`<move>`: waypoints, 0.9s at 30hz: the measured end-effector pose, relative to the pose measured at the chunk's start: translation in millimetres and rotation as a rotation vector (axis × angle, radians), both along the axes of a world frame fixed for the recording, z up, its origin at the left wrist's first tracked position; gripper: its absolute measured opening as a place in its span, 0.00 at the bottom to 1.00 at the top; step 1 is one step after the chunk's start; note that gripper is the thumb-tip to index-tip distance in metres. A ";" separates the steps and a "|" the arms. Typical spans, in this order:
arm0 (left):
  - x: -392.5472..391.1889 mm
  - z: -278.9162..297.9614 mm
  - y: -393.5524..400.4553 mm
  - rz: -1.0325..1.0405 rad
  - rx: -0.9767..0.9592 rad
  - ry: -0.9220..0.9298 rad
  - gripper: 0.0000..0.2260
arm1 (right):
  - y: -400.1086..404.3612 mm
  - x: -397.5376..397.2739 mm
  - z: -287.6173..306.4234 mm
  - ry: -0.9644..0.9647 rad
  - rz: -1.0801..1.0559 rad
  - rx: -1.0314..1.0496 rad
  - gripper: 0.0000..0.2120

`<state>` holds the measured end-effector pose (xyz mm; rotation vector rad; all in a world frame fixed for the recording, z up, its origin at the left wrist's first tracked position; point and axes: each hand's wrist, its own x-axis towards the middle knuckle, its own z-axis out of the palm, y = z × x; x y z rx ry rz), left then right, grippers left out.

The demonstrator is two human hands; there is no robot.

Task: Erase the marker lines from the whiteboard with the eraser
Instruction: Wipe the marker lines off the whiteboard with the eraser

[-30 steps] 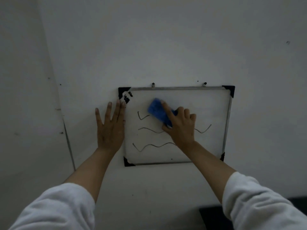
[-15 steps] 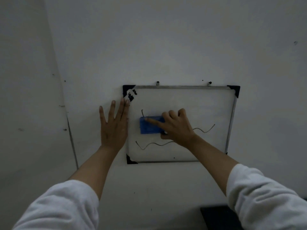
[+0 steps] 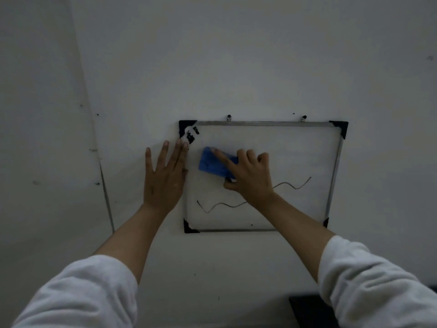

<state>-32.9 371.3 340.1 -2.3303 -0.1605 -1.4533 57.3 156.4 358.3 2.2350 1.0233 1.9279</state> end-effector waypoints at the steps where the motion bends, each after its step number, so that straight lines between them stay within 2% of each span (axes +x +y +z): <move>1: 0.3 -0.3 0.1 0.004 0.005 0.005 0.26 | 1.3 -1.2 -5.3 -0.016 0.024 -0.042 0.41; 4: -0.4 0.2 1.4 0.003 0.006 0.026 0.28 | -4.5 1.0 -6.6 -0.160 0.024 -0.326 0.42; 5: -0.5 0.4 1.0 0.005 0.006 0.024 0.28 | -6.5 3.3 1.1 -0.183 -0.013 -0.350 0.43; 8: -0.2 0.7 0.5 0.014 0.005 0.015 0.25 | -0.3 2.2 14.6 -0.081 -0.061 -0.081 0.42; 10: -0.5 1.2 1.1 0.009 0.006 0.023 0.26 | 6.2 -1.6 6.8 -0.036 -0.012 -0.015 0.40; 14: -3.0 4.7 2.7 0.003 0.014 0.050 0.30 | 0.3 1.8 -9.7 -0.190 0.040 -0.376 0.42; 15: -3.5 5.0 2.8 0.005 0.017 0.049 0.30 | -1.2 4.4 -3.9 -0.213 0.021 -0.404 0.43; 18: -4.2 5.3 1.9 0.003 0.017 0.040 0.29 | 5.0 3.3 8.0 -0.120 -0.030 -0.184 0.46; 20: -5.1 4.9 1.9 0.006 0.017 0.035 0.29 | 10.2 -3.9 0.4 -0.045 0.001 -0.064 0.44; 21: -5.2 4.9 1.6 0.007 0.018 0.035 0.29 | 10.9 -6.0 -5.7 -0.045 0.022 -0.066 0.43; 25: -5.7 4.5 0.8 -0.004 0.020 0.030 0.29 | 1.6 -2.0 1.2 -0.180 -0.001 -0.300 0.42; 27: -4.6 2.8 1.2 0.000 0.022 0.026 0.29 | 2.9 -2.0 12.3 -0.101 -0.027 -0.130 0.41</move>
